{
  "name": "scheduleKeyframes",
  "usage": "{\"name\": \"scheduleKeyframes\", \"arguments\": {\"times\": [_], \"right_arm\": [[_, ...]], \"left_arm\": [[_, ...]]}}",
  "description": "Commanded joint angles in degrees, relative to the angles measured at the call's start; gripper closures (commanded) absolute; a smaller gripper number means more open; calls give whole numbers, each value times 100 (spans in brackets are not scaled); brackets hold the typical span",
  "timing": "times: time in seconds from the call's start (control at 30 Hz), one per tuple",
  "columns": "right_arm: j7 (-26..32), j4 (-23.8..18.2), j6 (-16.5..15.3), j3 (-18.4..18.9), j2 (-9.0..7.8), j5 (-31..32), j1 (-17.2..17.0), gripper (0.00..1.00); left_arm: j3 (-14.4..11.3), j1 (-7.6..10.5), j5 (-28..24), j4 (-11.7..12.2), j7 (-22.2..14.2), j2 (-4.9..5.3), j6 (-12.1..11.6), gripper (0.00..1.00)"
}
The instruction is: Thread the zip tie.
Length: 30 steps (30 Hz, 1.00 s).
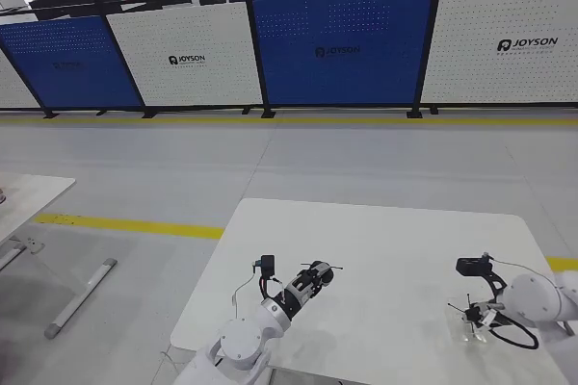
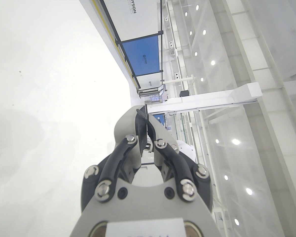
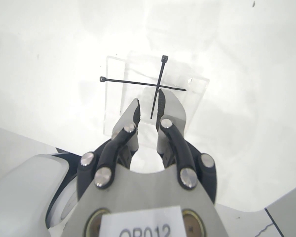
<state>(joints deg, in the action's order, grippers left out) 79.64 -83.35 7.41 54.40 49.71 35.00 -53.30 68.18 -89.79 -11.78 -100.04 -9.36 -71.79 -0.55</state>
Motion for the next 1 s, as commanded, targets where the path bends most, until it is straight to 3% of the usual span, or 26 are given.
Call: {"name": "scheduleKeyframes", "arguments": {"times": [0.0,0.6,0.83,0.97], "right_arm": [[0,51,4,-67,-6,-45,49,81],[0,217,432,-526,-32,-104,368,80],[0,313,447,-702,-9,-156,506,85],[0,405,481,-790,3,-172,579,93]], "left_arm": [[0,0,0,0,0,0,0,100],[0,0,0,0,0,0,0,100],[0,0,0,0,0,0,0,100],[0,0,0,0,0,0,0,100]]}}
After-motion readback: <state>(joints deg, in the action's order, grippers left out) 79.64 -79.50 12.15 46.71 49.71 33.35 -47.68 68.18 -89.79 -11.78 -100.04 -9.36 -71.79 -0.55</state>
